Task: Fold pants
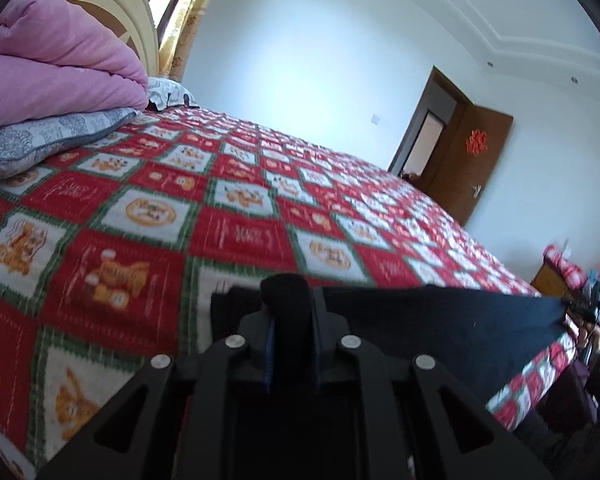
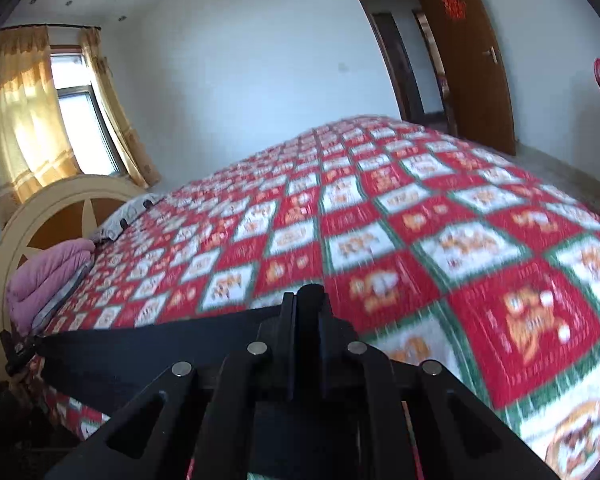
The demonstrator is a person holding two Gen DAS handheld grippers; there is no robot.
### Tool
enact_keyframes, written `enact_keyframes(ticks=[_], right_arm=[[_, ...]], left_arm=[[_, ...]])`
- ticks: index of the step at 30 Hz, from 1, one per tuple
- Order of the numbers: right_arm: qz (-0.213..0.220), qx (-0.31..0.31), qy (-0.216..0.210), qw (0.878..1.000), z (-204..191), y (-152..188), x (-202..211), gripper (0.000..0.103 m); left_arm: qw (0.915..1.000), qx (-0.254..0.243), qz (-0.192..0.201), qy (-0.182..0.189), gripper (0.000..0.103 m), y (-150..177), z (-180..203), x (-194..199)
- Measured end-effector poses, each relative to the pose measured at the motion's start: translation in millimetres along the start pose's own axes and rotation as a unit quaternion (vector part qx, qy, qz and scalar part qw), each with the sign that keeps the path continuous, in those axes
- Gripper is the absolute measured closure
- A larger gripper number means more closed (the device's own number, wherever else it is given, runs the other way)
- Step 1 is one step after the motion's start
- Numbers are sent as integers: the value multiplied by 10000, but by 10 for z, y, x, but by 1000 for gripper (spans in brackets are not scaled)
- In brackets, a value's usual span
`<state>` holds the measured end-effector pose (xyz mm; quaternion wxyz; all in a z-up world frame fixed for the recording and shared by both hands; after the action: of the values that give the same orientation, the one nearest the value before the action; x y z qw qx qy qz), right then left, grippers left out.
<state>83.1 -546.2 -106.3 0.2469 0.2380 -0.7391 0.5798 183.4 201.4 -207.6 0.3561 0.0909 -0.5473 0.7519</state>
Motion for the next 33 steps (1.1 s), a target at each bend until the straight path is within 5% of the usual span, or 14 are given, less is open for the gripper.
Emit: enact_keyframes(ticks=[6, 9, 12, 22, 27, 29, 33], right_arm=[[-274, 64, 128, 9995, 8, 195, 98, 93], [-436, 124, 331, 9984, 19, 291, 156, 77], [-518, 63, 481, 9975, 78, 363, 230, 75], [59, -582, 524, 9969, 177, 433, 798, 75], [224, -90, 221, 9995, -483, 246, 771, 74], [110, 235, -55, 9996, -877, 162, 573, 61], [-344, 1031, -805, 9908, -1866, 89, -56, 58]], left_arm=[[9999, 12, -96, -117, 70, 162, -99, 142], [9997, 138, -115, -148, 67, 215, -166, 166], [9996, 169, -142, -200, 63, 258, -218, 184], [9950, 799, -67, -603, 63, 324, -450, 429], [9879, 1413, 168, -611, 45, 279, -483, 628], [9852, 1637, 296, -418, 44, 209, -433, 646], [9871, 1558, 324, -202, 36, 40, -208, 544]])
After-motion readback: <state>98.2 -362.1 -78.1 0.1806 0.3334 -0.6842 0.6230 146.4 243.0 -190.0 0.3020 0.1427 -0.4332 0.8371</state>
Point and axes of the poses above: each gripper's, at about its wrist camera, not at the fingertips, and x roughly against the way its jaws point, z to its right, y to its underside, the point moved 1 cm from there along -x, roughly the way its jaws point, and after that the axes turned 7 degrees about -z, right-handed, at the moved point
